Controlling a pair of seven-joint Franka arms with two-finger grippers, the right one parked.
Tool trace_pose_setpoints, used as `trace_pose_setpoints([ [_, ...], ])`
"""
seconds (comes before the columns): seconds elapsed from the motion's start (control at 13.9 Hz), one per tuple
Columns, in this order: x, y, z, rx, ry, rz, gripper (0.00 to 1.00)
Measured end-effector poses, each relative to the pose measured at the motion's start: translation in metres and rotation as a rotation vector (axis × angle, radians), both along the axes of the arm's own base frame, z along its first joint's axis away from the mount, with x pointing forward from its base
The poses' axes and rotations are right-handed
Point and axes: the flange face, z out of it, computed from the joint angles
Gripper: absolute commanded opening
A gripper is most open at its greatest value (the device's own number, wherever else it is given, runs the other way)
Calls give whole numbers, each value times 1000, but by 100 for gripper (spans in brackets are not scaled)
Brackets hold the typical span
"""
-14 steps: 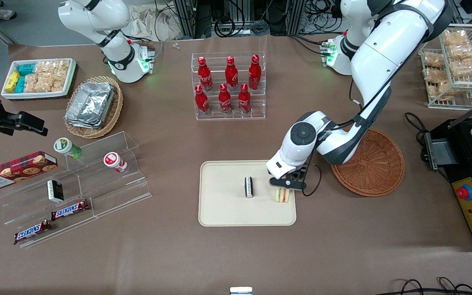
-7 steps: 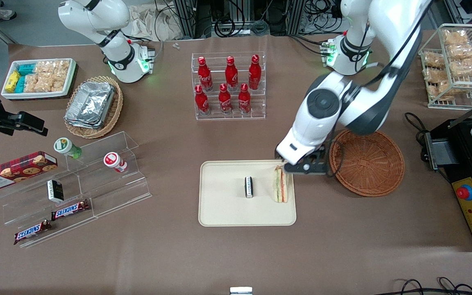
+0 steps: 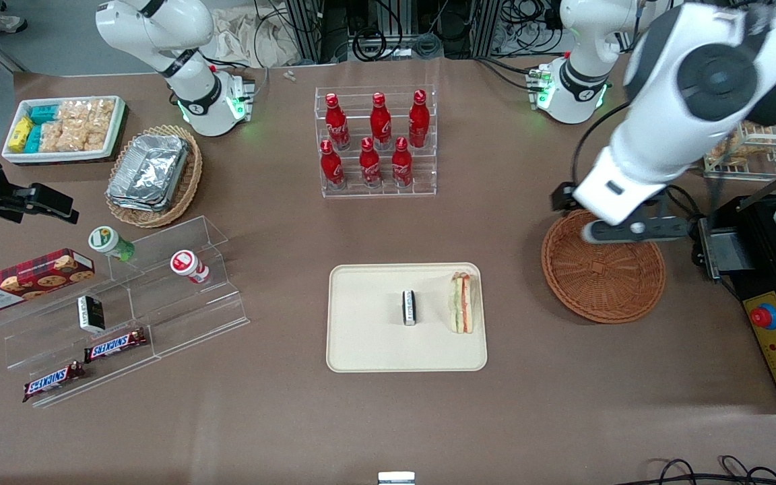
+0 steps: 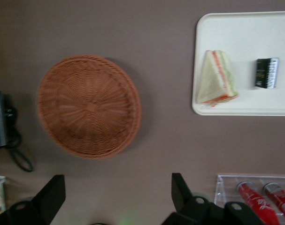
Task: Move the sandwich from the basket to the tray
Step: 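Open the left gripper to release the sandwich and raise it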
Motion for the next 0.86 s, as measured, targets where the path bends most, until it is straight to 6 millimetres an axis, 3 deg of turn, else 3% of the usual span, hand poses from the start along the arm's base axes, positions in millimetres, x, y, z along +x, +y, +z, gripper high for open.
trace_pose_setpoints([
  [0.22, -2, 60, 20, 9, 15, 3, 100],
  [0.58, 6, 145, 20, -35, 31, 62, 100],
  [0.72, 4, 163, 24, -44, 23, 85, 100],
  [0.86, 3, 165, 30, -47, 13, 85, 100],
])
